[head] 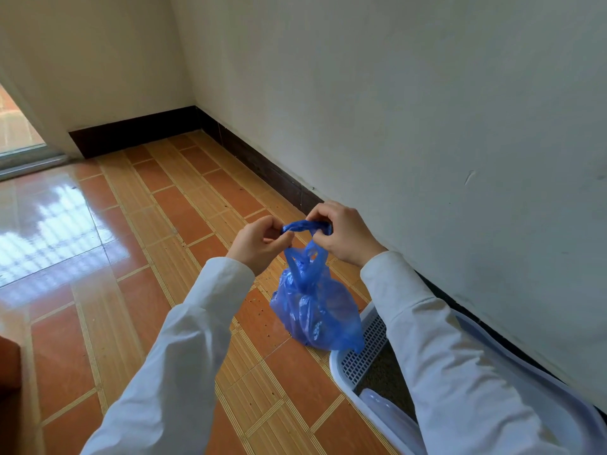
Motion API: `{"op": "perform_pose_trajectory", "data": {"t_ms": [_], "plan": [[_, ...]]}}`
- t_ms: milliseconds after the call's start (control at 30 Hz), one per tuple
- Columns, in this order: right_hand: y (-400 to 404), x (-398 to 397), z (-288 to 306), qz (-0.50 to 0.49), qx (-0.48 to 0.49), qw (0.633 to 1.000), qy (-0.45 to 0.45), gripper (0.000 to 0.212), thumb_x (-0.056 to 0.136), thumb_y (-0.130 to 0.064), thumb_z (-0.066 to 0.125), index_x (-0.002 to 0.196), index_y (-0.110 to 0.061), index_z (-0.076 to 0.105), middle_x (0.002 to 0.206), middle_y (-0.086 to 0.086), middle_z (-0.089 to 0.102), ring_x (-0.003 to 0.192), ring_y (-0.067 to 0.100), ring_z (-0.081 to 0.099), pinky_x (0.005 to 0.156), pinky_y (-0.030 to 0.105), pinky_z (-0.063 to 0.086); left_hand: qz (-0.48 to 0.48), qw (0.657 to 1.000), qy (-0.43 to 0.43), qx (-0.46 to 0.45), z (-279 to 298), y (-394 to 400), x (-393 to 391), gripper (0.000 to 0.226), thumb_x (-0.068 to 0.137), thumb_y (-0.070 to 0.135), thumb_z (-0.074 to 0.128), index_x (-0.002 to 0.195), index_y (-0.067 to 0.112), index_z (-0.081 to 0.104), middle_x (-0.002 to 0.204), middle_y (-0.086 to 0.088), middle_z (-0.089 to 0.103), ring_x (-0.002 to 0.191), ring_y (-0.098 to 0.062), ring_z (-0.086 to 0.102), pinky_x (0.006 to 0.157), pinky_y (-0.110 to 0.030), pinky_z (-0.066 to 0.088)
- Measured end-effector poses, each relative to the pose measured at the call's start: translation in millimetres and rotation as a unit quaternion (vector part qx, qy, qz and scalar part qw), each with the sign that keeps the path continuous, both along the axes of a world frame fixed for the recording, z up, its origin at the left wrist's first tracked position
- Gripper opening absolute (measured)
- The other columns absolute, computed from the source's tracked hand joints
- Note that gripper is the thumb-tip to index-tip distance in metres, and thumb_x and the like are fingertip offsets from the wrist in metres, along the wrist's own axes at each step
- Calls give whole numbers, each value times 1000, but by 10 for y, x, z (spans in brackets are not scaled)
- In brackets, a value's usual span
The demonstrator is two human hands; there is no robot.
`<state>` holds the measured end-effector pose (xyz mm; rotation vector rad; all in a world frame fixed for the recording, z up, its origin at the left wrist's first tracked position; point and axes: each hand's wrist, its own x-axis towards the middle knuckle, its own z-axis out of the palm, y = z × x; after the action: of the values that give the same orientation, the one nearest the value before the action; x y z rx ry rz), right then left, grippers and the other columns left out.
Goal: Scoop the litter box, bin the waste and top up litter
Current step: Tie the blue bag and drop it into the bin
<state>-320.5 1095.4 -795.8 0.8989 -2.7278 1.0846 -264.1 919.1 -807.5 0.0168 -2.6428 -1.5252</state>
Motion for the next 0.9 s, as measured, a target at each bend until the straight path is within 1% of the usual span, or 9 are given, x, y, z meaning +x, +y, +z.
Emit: {"op": "perform_pose_trajectory", "data": {"t_ms": [67,133,233,333,400,500,633,767,900], "plan": [[10,-32,-57,-1,13,1000,23,16,77,0,62,91,-7,67,84,-3,55,70,12,52,64,8,36,0,1000,4,8,-16,-16,-5,11,89,18,62,94,9,63,87,-6,69,81,-20,66,77,-28,55],[30,-47,-96,0,7,1000,22,16,76,-2,63,89,-9,68,81,-5,56,69,13,54,66,16,37,-14,1000,10,1,-15,-20,-11,7,88,18,63,92,12,64,86,-5,67,81,-21,65,79,-30,55],[69,-48,-138,13,-22,999,-38,15,74,-5,64,86,-12,70,77,-11,63,67,4,56,67,12,37,-26,999,19,-11,-34,-26,-50,5,86,18,66,84,23,64,77,-1,66,70,-17,60,71,-29,53],[82,-52,-173,23,-55,991,-122,13,78,-8,64,88,-15,69,73,-14,64,66,-1,55,64,11,39,-40,999,17,-26,-58,-51,-96,11,86,19,66,80,28,62,66,7,57,59,-7,48,58,-21,44],[84,-68,-191,41,-79,981,-174,10,82,-8,65,90,-14,67,71,-13,59,64,-2,51,62,12,40,-42,998,14,-32,-54,-70,-127,10,87,18,65,82,27,63,62,13,54,55,-1,45,56,-14,41],[70,-112,-200,76,-99,966,-225,12,83,-15,66,94,-18,65,83,1,63,75,7,54,71,22,47,-44,999,1,-29,-45,-131,-184,2,87,18,65,87,20,65,57,19,52,54,0,45,55,-11,40],[51,-181,-214,95,-105,960,-240,10,84,-19,66,93,-22,63,81,-4,61,74,6,53,71,20,47,-54,997,-24,-40,-23,-221,-260,9,84,20,68,92,17,67,67,10,57,61,-6,52,62,-16,46],[4,-251,-248,98,-114,955,-256,8,89,-21,54,92,-18,61,83,-7,61,81,9,56,76,23,47,-53,997,-24,-58,15,-265,-320,10,83,19,69,93,15,68,81,-1,67,76,-17,63,74,-24,54],[-63,-302,-178,113,-162,928,-315,15,91,-18,43,93,-12,57,80,5,63,80,15,59,83,27,52,-23,998,-19,-53,49,-318,-339,8,83,16,69,91,16,68,82,-1,67,79,-14,63,76,-23,54]]}}
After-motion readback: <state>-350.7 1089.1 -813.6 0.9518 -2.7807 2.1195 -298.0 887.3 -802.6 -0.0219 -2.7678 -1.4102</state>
